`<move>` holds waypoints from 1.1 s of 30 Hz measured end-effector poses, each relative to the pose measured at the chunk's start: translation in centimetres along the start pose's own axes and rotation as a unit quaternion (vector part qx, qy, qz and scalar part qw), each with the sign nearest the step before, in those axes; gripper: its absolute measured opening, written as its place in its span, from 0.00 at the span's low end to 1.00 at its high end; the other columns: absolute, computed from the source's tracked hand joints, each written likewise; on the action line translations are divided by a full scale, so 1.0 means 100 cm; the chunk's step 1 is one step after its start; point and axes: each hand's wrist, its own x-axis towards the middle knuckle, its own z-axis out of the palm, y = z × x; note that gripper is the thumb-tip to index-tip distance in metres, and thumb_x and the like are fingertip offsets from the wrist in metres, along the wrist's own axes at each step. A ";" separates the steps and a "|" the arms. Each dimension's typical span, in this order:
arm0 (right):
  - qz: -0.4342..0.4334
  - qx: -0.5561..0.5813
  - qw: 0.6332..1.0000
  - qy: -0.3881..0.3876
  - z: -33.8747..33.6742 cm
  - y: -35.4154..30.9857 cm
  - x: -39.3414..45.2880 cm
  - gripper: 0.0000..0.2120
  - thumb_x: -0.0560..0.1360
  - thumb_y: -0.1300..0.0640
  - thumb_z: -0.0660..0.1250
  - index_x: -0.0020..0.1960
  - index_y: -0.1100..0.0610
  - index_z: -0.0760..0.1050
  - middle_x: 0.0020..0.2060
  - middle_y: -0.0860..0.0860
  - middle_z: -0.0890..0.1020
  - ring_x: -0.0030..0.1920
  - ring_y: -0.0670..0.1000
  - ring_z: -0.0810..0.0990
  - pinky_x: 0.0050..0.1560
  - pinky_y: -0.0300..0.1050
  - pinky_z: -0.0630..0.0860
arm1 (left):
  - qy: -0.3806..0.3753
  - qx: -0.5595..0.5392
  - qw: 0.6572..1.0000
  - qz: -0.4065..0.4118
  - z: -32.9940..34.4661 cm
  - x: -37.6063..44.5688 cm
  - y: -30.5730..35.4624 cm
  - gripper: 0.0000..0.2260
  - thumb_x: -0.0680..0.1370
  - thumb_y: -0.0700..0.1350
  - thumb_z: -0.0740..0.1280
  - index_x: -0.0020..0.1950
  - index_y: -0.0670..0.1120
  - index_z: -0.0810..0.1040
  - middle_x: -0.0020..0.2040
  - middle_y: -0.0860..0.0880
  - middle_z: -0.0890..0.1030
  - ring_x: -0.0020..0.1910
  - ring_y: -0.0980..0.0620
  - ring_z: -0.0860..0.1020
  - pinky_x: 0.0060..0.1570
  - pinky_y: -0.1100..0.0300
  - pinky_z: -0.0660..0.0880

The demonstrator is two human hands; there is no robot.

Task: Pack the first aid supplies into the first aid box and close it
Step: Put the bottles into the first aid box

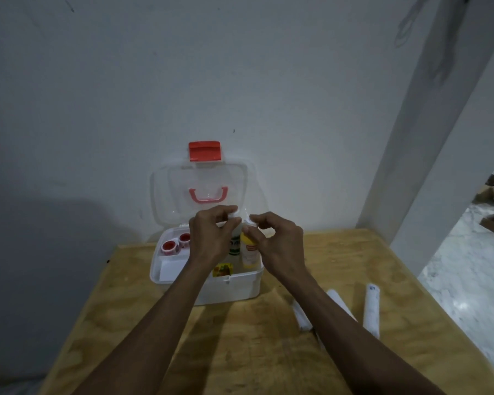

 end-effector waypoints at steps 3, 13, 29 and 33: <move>0.008 -0.011 1.000 -0.001 0.003 0.004 -0.004 0.10 0.72 0.48 0.74 0.52 0.51 0.83 0.46 0.46 0.85 0.49 0.47 0.81 0.49 0.48 0.78 | -0.009 -0.002 1.000 -0.001 0.001 -0.002 -0.003 0.13 0.73 0.42 0.73 0.57 0.45 0.83 0.54 0.47 0.84 0.47 0.59 0.79 0.39 0.80 0.70; 0.024 -0.017 0.999 -0.025 0.005 0.010 -0.011 0.09 0.72 0.50 0.74 0.51 0.49 0.83 0.48 0.46 0.84 0.51 0.47 0.78 0.49 0.47 0.76 | -0.031 -0.001 0.999 0.008 -0.002 -0.002 -0.003 0.13 0.73 0.41 0.73 0.57 0.44 0.83 0.54 0.47 0.84 0.48 0.57 0.80 0.46 0.73 0.72; 0.029 -0.021 0.998 -0.049 -0.001 0.007 -0.008 0.09 0.70 0.53 0.76 0.49 0.52 0.84 0.42 0.38 0.78 0.44 0.34 0.74 0.43 0.27 0.67 | -0.126 0.044 0.991 0.021 -0.007 0.005 -0.013 0.12 0.74 0.39 0.72 0.57 0.44 0.82 0.55 0.45 0.84 0.51 0.55 0.81 0.48 0.71 0.72; 0.020 -0.023 0.998 -0.052 -0.003 0.006 -0.008 0.10 0.69 0.53 0.77 0.50 0.54 0.85 0.44 0.42 0.82 0.43 0.33 0.74 0.44 0.25 0.67 | -0.135 0.066 0.988 0.040 -0.010 0.003 -0.014 0.13 0.75 0.39 0.71 0.59 0.44 0.81 0.58 0.45 0.83 0.56 0.50 0.81 0.57 0.61 0.74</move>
